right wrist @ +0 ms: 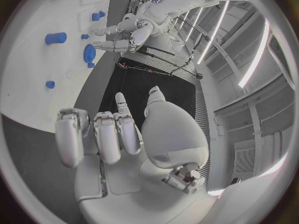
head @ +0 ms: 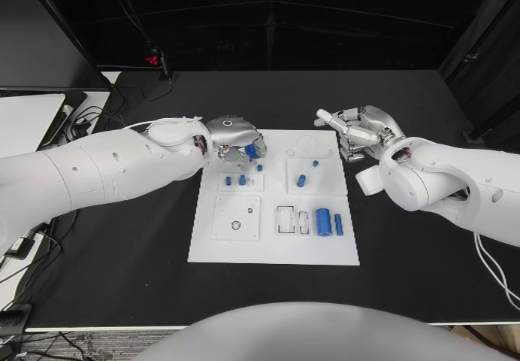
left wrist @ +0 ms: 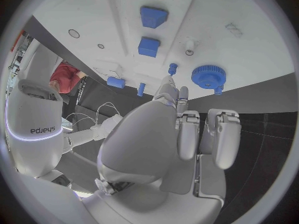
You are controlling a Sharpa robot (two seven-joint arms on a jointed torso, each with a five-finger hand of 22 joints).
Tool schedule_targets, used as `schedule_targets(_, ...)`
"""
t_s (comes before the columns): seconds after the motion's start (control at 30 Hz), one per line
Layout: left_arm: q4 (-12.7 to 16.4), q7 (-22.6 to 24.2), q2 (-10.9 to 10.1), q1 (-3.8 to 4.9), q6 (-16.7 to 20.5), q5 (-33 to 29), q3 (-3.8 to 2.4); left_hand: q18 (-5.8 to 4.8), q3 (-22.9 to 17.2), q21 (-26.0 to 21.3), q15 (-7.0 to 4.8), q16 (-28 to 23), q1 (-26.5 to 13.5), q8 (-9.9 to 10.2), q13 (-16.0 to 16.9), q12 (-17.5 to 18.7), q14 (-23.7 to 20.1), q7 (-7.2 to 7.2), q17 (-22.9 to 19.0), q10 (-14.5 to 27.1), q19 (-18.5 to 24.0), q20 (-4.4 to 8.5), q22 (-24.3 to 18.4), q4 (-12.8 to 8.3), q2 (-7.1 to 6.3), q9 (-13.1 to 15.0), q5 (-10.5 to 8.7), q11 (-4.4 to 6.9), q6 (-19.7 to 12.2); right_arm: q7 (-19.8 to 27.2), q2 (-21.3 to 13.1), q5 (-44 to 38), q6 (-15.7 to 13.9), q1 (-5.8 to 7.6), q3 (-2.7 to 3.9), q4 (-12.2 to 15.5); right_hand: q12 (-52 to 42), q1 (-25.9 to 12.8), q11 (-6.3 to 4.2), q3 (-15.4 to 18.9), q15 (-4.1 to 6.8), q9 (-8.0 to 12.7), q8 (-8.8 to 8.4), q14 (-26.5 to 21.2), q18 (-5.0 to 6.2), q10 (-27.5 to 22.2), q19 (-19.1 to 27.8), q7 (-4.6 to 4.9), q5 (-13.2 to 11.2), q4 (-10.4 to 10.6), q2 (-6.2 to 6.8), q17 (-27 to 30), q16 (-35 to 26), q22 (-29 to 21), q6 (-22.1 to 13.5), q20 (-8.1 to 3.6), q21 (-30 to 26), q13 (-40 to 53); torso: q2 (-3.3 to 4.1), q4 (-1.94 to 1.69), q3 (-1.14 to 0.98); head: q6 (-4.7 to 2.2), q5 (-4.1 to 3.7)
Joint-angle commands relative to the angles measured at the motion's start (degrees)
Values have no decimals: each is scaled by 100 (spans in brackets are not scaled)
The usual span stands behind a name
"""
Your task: Assemble the parts on the task board
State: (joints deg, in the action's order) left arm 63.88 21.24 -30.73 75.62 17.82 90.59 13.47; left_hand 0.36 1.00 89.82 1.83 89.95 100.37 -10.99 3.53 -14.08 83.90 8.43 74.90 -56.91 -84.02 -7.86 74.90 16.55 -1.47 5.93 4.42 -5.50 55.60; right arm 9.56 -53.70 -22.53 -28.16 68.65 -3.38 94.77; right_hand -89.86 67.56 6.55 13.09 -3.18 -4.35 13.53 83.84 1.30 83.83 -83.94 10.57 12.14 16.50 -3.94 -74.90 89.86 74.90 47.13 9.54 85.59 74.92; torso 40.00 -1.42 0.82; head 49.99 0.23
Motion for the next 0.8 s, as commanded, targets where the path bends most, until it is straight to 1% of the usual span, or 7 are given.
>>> schedule_targets(0.03, -39, -51, 34, 3, -249, 70, -3, -36, -52, 18, 3, 5, 55, 44, -6, 30, 610, -20, 1510, -23, -598, 8, 1510, 0, -18, -11, -21, 5, 41, 37, -2, -7, 12, 7, 3, 12, -14, 11, -17, 41, 8, 6, 30, 616, 23, 617, -204, -6, 22, 7, -42, -1510, 14, 1306, -30, -18, -28, 1508, 4, -2, 0, 1, -8)
schedule_targets(0.17, -92, -66, 74, -1, -344, 71, -3, -36, -63, 18, -3, 5, 62, 55, -5, 39, 610, -30, 1510, -32, -598, 8, 1510, 0, -29, -18, -33, 15, 46, 35, -1, -7, 13, 7, 3, 14, -14, 11, -17, 41, 8, 6, 30, 616, 23, 617, -204, -6, 22, 7, -42, -1510, 14, 1306, -30, -18, -28, 1508, 0, -1, 3, 1, -9)
schedule_targets(0.3, -140, -59, 114, -7, -448, 71, -3, -36, -64, 18, -9, 5, 53, 62, -5, 49, 610, -34, 1510, -35, -598, 10, 1510, 5, -44, -23, -51, 19, 53, 33, -1, -7, 15, 7, 3, 17, -14, 11, -17, 41, 8, 6, 30, 616, 23, 617, -204, -6, 22, 7, -42, -1510, 14, 1306, -30, -18, -28, 1508, 2, 5, -1, 1, -2)
schedule_targets(0.4, -164, -45, 146, -19, -483, 71, -3, -36, -65, 18, -12, 5, 47, 65, -5, 53, 610, -36, 1510, -37, -598, 12, 1510, 7, -48, -25, -60, 21, 58, 31, -1, -7, 16, 7, 3, 15, -14, 11, -17, 41, 8, 6, 30, 616, 23, 617, -204, -6, 22, 7, -42, -1510, 14, 1306, -30, -18, -28, 1508, -1, 2, 4, 1, -7)
schedule_targets(0.67, -225, -31, 222, -39, -582, 71, -3, -36, -110, 18, -26, 5, 85, 90, -5, 83, 610, -59, 1510, -51, -598, 20, 1510, -5, -60, -42, -81, 46, 82, 3, 8, -7, 44, 7, 3, 13, -14, 11, -17, 41, 8, 6, 30, 616, 23, 617, -204, -6, 22, 7, -42, -1510, 14, 1306, -30, -18, -28, 1508, -2, 8, 3, 1, -9)
schedule_targets(0.77, -240, -44, 236, -42, -628, 71, -3, -36, -122, 18, -29, 5, 96, 94, -4, 88, 610, -63, 1510, -58, -598, 22, 1510, -5, -60, -45, -82, 51, 90, -11, 9, -7, 61, 7, 3, 17, -14, 16, -16, 44, 8, 6, 36, 616, 23, 617, -204, -6, 22, 8, -46, -1510, 14, 1306, -31, -18, -28, 1508, 2, -1, -1, 1, -21)
schedule_targets(0.8, -242, -48, 238, -43, -647, 72, -3, -36, -123, 18, -29, 5, 97, 95, -4, 89, 610, -64, 1510, -59, -598, 22, 1510, -4, -60, -45, -82, 51, 91, -14, 10, -7, 63, 7, 3, 16, -14, 16, -16, 44, 8, 6, 36, 616, 23, 617, -204, -6, 22, 8, -46, -1510, 14, 1306, -31, -18, -28, 1508, 1, 2, -2, 1, -16)
